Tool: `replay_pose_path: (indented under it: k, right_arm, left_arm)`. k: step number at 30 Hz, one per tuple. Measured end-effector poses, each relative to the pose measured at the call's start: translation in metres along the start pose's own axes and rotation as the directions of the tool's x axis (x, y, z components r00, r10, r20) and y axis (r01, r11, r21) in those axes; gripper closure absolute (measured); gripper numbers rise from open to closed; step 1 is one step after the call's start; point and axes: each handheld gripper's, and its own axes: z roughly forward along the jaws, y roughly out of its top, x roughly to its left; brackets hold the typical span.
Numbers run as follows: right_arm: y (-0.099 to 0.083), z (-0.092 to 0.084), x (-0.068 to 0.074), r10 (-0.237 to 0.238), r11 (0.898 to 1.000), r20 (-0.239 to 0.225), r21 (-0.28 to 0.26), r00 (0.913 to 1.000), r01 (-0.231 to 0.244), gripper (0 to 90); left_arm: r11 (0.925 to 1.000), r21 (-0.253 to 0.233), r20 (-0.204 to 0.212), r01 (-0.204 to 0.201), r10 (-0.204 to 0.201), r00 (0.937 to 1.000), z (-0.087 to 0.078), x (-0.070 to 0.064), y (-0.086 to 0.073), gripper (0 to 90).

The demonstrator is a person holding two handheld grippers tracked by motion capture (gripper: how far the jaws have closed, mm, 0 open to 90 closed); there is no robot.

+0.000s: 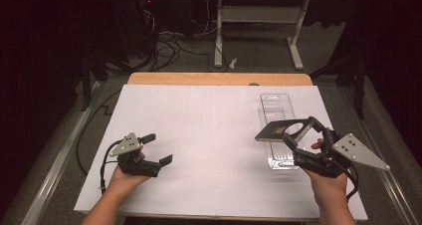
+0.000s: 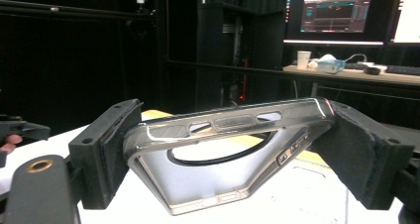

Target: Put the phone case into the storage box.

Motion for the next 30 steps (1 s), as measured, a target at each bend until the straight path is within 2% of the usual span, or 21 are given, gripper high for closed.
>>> replay_pose_path:
  k: [13, 30]
  right_arm:
    - [-0.002, -0.007, -0.013, 0.012, 1.0, 0.064, -0.005, 0.9979, -0.012, 14.8]
    - [-0.005, -0.016, -0.027, 0.016, 1.0, 0.14, 0.002, 0.99, -0.017, 14.8]
  left_arm:
    - [1.0, 0.008, 0.008, 0.004, -0.004, 1.0, 0.0, -0.001, -0.001, 0.6]
    - [1.0, 0.005, 0.01, 0.006, -0.006, 0.9999, 0.0, -0.001, -0.001, 0.7]
